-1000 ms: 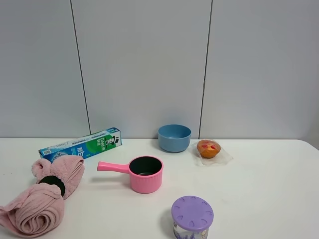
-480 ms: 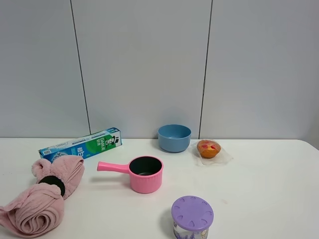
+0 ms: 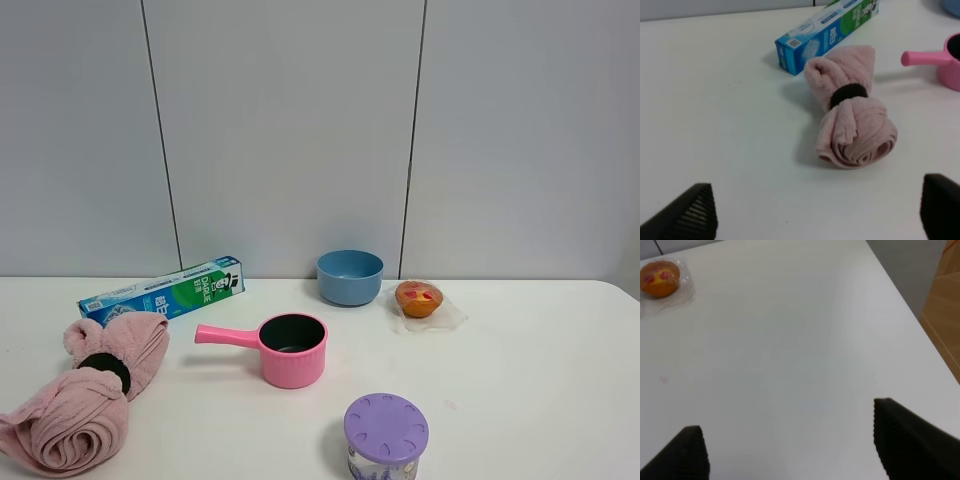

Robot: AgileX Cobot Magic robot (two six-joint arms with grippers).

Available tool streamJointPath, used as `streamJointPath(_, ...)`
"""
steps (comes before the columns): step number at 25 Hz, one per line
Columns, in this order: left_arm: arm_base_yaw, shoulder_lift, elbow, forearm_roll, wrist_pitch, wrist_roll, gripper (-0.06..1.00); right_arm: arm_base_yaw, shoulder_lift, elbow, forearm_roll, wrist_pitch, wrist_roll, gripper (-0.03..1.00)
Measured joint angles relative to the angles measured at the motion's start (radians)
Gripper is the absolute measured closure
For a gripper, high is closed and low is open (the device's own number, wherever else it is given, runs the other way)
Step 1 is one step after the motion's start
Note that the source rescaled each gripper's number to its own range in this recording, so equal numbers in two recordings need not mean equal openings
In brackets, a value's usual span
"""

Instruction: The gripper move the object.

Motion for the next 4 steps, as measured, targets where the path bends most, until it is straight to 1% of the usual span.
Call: streamJointPath(4,0.000,0.000,0.000,0.000,0.000,0.000,-0.06,0.000,0.000,0.000,0.000,0.000,0.000,0.46)
